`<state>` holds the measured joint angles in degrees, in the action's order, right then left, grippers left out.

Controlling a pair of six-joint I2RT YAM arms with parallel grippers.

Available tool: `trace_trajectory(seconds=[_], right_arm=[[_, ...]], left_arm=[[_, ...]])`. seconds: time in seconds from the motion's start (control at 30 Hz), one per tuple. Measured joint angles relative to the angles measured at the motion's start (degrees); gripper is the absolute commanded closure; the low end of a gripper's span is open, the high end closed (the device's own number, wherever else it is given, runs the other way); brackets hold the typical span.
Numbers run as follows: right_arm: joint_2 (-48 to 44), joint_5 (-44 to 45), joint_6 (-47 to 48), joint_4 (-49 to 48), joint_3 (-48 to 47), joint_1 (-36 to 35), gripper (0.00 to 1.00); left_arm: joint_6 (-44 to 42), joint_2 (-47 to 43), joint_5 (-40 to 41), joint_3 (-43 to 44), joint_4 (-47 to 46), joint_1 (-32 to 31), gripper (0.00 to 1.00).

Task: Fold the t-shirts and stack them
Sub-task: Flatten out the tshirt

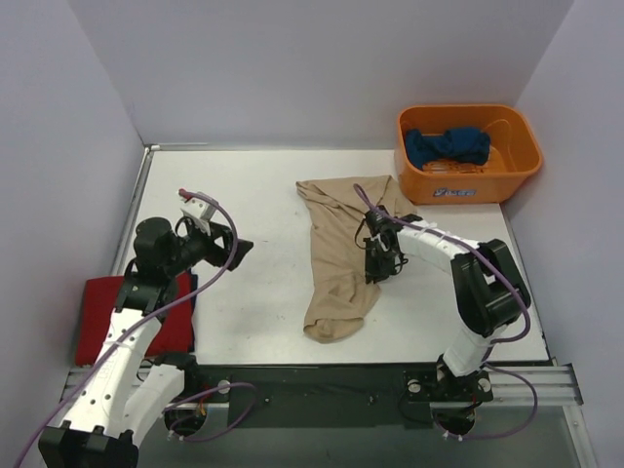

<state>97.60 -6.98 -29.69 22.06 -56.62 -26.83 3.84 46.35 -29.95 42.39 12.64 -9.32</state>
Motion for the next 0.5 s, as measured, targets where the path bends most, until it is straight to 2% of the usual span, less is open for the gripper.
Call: trace_trajectory(seconds=[0.1, 0.17, 0.23, 0.4, 0.5], right_arm=[[0.7, -3.7, 1.8, 3.5, -4.8, -0.2, 1.00], [1.6, -7.2, 4.4, 7.8, -13.7, -1.2, 1.00], [3.4, -11.2, 7.8, 10.7, -27.9, -3.5, 1.00], [4.4, -22.6, 11.8, 10.6, -62.9, -11.8, 1.00], [3.3, -28.9, 9.5, 5.0, -76.1, -14.1, 1.00]], left_arm=[[-0.1, -1.0, 0.5, 0.0, 0.0, 0.0, 0.13], [-0.3, -1.3, 1.5, 0.0, 0.0, 0.1, 0.13], [-0.5, -1.3, 3.2, 0.1, 0.0, 0.4, 0.13], [-1.7, 0.0, 8.0, 1.9, -0.2, 4.1, 0.13], [-2.9, 1.0, 13.2, 4.5, -1.8, 7.2, 0.13]])
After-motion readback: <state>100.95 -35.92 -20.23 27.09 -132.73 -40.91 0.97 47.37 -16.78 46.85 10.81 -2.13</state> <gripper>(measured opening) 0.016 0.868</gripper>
